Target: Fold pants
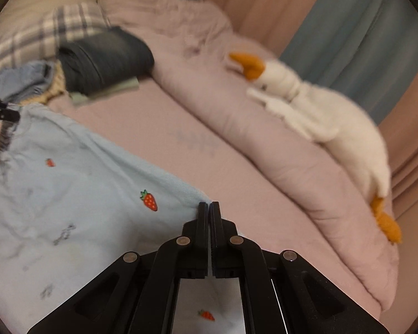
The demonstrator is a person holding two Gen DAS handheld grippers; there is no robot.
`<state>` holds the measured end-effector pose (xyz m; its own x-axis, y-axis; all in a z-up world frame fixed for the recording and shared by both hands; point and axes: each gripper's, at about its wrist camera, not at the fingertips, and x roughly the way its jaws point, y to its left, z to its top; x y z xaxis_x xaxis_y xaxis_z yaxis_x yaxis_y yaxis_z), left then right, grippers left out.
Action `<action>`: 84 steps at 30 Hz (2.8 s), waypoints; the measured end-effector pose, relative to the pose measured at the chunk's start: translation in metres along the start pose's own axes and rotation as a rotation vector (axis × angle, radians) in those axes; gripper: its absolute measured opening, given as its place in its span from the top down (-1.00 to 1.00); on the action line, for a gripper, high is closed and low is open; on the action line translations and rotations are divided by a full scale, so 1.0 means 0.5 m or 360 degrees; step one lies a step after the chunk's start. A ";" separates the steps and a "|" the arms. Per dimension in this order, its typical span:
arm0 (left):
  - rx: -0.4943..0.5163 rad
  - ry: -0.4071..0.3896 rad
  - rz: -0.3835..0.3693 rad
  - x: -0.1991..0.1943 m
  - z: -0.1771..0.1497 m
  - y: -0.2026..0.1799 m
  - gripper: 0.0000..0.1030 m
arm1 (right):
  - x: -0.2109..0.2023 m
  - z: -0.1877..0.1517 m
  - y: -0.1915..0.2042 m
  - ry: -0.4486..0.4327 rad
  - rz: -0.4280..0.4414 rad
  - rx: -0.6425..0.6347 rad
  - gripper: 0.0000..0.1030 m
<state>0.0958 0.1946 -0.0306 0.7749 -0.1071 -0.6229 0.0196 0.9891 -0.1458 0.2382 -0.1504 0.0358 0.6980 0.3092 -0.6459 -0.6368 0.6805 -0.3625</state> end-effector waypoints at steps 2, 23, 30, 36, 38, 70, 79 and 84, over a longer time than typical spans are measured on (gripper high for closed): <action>0.0027 0.0007 -0.0002 -0.026 -0.042 -0.008 0.73 | -0.055 -0.023 0.002 -0.0064 0.0002 0.0024 0.98; -0.1088 0.0089 -0.0454 -0.063 -0.296 0.055 0.52 | -0.082 -0.346 0.230 0.0331 0.0149 0.0104 0.98; -0.1278 0.0189 -0.0558 -0.004 -0.264 0.029 0.52 | -0.067 -0.343 0.230 0.0305 0.0146 0.0185 0.98; -0.1344 0.0235 -0.0518 -0.005 -0.254 0.025 0.27 | -0.071 -0.341 0.224 0.0262 0.0133 0.0241 0.98; -0.1332 0.0270 -0.0477 -0.004 -0.258 0.022 0.23 | -0.076 -0.336 0.218 0.0241 0.0119 0.0260 0.98; -0.1327 0.0175 -0.0456 -0.014 -0.247 0.023 0.76 | -0.126 -0.347 0.329 0.0059 -0.0003 -0.0542 0.23; -0.1253 0.0157 -0.0437 -0.049 -0.249 0.009 0.76 | -0.111 -0.336 0.341 0.0128 0.0036 -0.0624 0.82; -0.1255 0.0278 -0.0340 -0.026 -0.294 0.014 0.74 | -0.158 -0.346 0.334 0.0093 0.0080 -0.0577 0.81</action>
<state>-0.0070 0.1883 -0.1364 0.6945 -0.3627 -0.6214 -0.3431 0.5921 -0.7291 0.0201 -0.1761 -0.0897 0.6497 0.2906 -0.7025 -0.7518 0.3826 -0.5370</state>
